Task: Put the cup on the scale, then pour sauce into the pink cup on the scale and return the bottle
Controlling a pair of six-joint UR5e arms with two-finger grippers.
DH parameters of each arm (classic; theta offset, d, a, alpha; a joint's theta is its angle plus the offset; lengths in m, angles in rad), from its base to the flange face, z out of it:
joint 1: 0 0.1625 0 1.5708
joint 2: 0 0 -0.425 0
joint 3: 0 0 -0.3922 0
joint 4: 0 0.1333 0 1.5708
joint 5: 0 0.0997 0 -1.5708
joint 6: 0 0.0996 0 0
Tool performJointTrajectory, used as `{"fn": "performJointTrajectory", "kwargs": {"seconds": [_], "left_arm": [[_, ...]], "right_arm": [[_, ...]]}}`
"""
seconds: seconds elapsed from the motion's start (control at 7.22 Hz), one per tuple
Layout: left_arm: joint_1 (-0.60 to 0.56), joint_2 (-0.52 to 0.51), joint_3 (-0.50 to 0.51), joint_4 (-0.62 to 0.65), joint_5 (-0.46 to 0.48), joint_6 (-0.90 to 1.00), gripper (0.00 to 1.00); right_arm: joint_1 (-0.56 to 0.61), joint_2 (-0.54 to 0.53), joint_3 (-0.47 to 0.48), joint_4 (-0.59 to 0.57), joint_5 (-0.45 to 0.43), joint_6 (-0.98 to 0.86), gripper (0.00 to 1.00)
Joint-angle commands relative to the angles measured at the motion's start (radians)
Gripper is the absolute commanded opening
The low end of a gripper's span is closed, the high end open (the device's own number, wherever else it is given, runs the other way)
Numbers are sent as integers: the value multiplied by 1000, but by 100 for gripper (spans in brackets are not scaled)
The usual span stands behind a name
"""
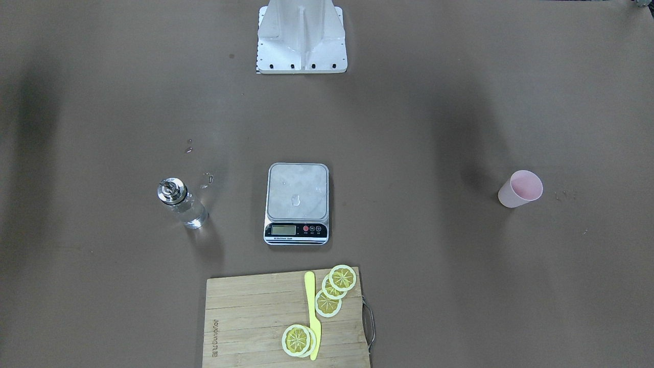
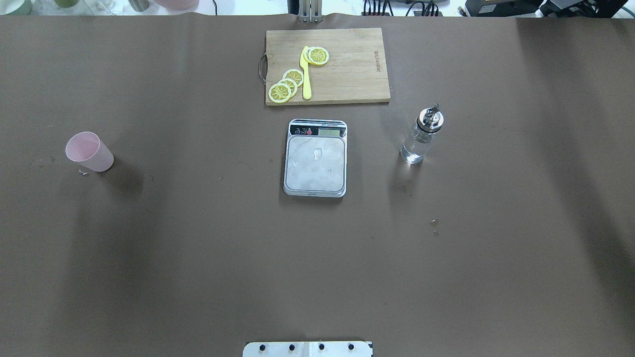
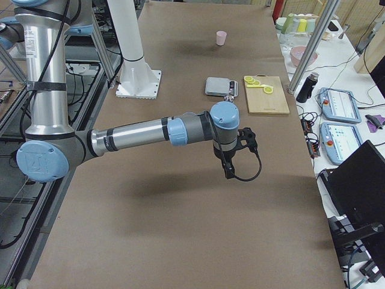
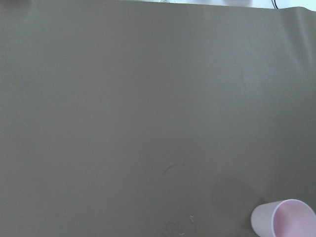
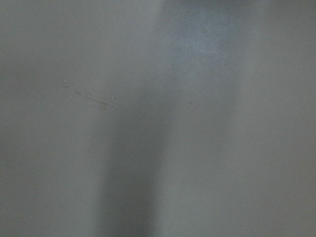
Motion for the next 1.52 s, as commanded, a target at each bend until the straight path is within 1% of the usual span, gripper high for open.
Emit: {"fn": "performJointTrajectory", "kwargs": {"seconds": [0.0,0.14,0.28,0.42,0.55,0.69,0.97,1.11,1.38], "left_arm": [[114,-34,-27,-34,76,-52,98],[193,-75,-41,-29,133,-141,98],[240,-92,-41,-29,174,-158,98],[268,-101,-39,-25,190,-160,98],[303,-133,-39,10,204,-161,98],[334,-175,-39,70,240,-160,98],[368,-178,-29,78,242,-146,97],[390,-174,-14,80,245,-105,97],[388,-169,39,84,245,19,97]], "right_arm": [[-95,-6,57,34,26,-7,100],[-133,-63,54,188,18,-4,100],[-167,-68,49,299,11,33,100],[-180,-69,51,352,14,41,100],[-198,-72,42,427,1,41,100],[-235,-63,34,490,-40,53,100],[-296,-7,13,521,-46,73,100],[-333,21,0,521,-52,74,100],[-385,67,-15,522,-81,105,100]]}}
